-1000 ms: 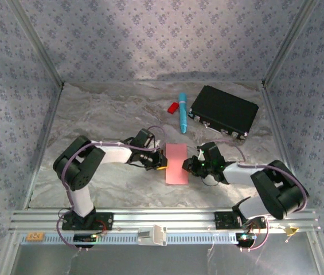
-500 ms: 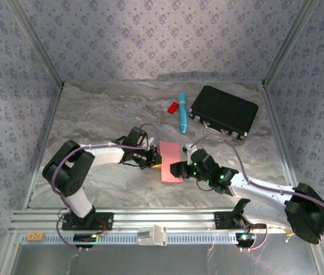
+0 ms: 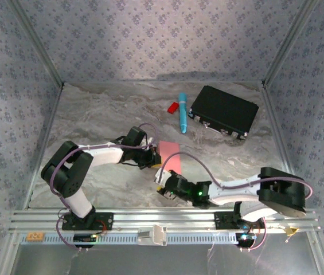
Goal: Fold a paper plane with a square sheet of paper (pick it up from the middle)
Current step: Third fold the triangle at the center of the table.
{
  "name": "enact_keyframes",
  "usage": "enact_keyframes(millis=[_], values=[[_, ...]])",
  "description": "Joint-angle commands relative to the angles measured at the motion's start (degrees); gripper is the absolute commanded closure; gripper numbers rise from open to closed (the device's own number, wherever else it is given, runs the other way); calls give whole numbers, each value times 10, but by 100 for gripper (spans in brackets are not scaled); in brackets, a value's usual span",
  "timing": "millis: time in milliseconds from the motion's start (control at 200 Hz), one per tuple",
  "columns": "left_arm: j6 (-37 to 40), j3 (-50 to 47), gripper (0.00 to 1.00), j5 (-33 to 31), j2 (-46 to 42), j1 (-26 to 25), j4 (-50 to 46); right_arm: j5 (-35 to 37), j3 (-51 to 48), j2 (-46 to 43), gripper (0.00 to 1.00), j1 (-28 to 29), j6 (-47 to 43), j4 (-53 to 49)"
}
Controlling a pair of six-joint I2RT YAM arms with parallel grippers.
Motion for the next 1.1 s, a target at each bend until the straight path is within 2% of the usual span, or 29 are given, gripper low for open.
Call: enact_keyframes(millis=[0,185,300,425,610,824,1094], values=[[-6,7,99,15,-20,3,-13,129,25,37,40,25,-50,23],[-5,7,99,14,-21,3,-15,176,42,86,40,40,-70,28],[-5,6,99,13,-21,3,-15,204,44,96,44,46,-73,29],[-2,6,99,12,-21,4,-17,197,30,85,53,46,-68,43],[-3,7,99,11,-22,3,-12,189,4,63,57,47,-57,61],[-2,7,99,10,-26,4,-14,190,1,61,70,46,-49,57],[-1,7,99,9,-26,4,-16,194,1,60,73,47,-48,63]])
